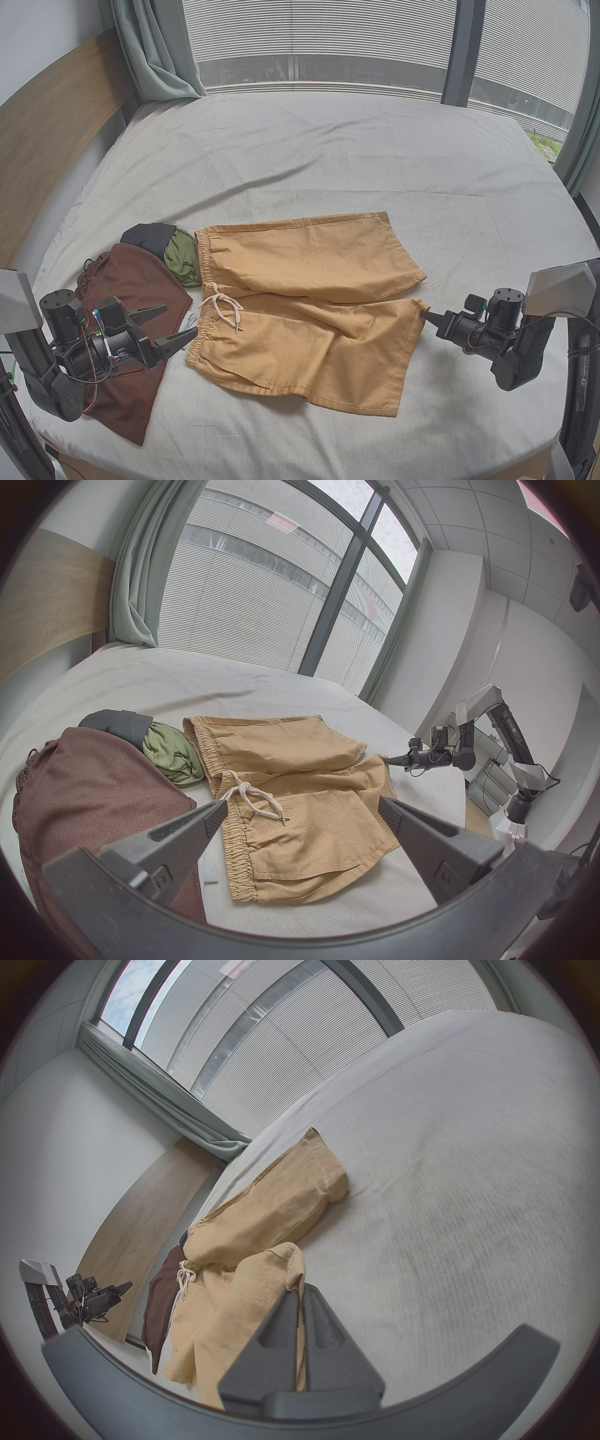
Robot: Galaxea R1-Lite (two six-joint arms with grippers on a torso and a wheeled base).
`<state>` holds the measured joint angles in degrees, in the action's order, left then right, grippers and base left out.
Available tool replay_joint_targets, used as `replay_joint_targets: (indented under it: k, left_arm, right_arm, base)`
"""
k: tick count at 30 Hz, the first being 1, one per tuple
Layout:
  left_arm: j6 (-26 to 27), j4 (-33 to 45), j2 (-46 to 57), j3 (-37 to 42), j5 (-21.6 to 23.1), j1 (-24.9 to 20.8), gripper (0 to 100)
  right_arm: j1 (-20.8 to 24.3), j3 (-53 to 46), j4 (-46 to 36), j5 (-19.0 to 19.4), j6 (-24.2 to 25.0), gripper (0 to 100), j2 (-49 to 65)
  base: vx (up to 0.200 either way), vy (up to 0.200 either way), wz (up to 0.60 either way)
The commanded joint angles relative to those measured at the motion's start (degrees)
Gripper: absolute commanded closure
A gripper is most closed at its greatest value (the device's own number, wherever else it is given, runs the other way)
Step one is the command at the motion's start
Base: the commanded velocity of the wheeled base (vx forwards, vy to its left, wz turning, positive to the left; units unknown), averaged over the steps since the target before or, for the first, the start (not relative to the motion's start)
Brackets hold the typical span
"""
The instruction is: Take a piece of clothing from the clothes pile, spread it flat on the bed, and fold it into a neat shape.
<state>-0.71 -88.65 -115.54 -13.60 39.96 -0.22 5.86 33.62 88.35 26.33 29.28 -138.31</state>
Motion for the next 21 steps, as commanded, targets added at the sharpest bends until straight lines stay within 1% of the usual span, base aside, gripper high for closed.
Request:
replay_joint_targets:
  k: [1, 4, 7, 9, 21]
  left_arm:
    - [-0.1, 0.0, -0.1, 0.2, 0.2, -0.2, 0]
    - [-0.3, 0.0, 0.0, 0.3, 0.2, -0.6, 0]
    - [-0.3, 0.0, 0.0, 0.3, 0.2, -0.6, 0]
    - [-0.3, 0.0, 0.0, 0.3, 0.2, -0.6, 0]
    - [-0.3, 0.0, -0.3, 0.4, 0.2, -0.6, 0]
  right_arm:
    - [-0.2, 2.6, 0.1, -0.1, 0.0, 100, -1.2]
    - [-0.3, 4.1, 0.1, -0.1, -0.1, 100, -1.9]
    - [-0.2, 6.4, 0.0, -2.4, -0.1, 100, -3.0]
    - [-0.2, 7.9, 0.1, -3.3, -0.2, 100, -3.7]
    - [-0.2, 12.1, 0.0, -3.4, -0.2, 100, -5.2]
  base:
    - [0.0, 0.0, 0.0]
    - [0.0, 0.0, 0.0]
    - [0.0, 0.0, 0.0]
    - [0.0, 0.0, 0.0]
    - [0.0, 0.0, 0.0]
